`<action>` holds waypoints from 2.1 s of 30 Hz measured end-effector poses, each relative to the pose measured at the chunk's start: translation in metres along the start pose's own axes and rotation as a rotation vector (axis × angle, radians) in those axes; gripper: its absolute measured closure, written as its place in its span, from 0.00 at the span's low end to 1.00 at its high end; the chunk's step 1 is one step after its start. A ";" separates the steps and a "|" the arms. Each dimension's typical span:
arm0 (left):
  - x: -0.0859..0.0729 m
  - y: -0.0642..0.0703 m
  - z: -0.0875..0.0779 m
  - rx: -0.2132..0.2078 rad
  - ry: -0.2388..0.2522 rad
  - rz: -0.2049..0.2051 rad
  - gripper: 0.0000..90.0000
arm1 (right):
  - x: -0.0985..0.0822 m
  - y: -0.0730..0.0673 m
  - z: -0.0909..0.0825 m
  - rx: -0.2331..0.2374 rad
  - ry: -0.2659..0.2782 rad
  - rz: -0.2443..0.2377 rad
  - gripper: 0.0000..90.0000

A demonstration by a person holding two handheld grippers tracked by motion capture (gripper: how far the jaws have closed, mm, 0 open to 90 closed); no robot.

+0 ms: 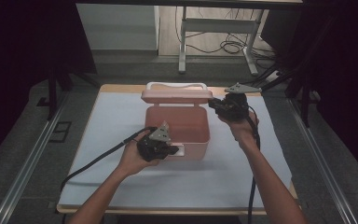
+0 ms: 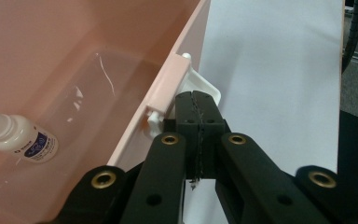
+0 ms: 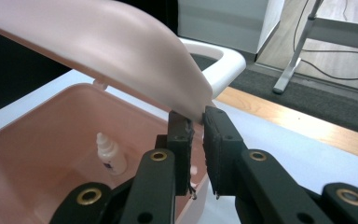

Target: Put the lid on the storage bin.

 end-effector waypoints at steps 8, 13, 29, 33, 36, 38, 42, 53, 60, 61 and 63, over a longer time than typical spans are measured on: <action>0.000 0.000 0.000 0.000 -0.001 -0.006 1.00 | -0.009 -0.005 -0.003 0.033 -0.004 0.019 0.88; 0.000 0.001 0.000 0.000 -0.001 -0.010 1.00 | -0.013 -0.008 -0.005 0.047 -0.009 0.027 0.87; 0.000 0.000 0.000 0.001 0.000 -0.005 1.00 | -0.041 -0.023 -0.011 0.115 -0.055 0.025 0.85; 0.000 0.001 0.000 0.001 -0.001 -0.007 1.00 | -0.050 -0.027 -0.012 0.138 -0.082 0.004 0.86; 0.000 0.000 0.000 0.001 -0.001 -0.007 1.00 | -0.057 -0.030 -0.012 0.151 -0.105 -0.013 0.86; 0.000 0.000 0.000 0.001 -0.001 -0.007 1.00 | -0.061 -0.031 -0.013 0.154 -0.115 -0.020 0.87; 0.000 0.000 0.000 -0.001 -0.002 -0.009 1.00 | -0.070 -0.030 -0.015 0.156 -0.138 -0.028 0.88; 0.000 0.000 0.000 -0.003 -0.004 -0.013 1.00 | -0.079 -0.035 -0.016 0.183 -0.154 -0.049 0.89; 0.000 0.000 0.000 -0.007 -0.006 -0.015 1.00 | -0.080 -0.034 -0.016 0.187 -0.154 -0.047 0.88; 0.000 0.000 0.000 -0.007 -0.006 -0.016 1.00 | -0.080 -0.034 -0.016 0.187 -0.154 -0.047 0.87; 0.000 0.000 0.000 -0.008 -0.006 -0.017 1.00 | -0.080 -0.034 -0.016 0.187 -0.151 -0.047 0.86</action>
Point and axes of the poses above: each handheld gripper's, and its own axes: z roughly forward along the jaws, x roughly out of its top, y roughly to its right, the point moved 10 cm from there along z, roughly forward along the jaws, and after that the axes turned 13 degrees about -z, right-handed, at the moved point
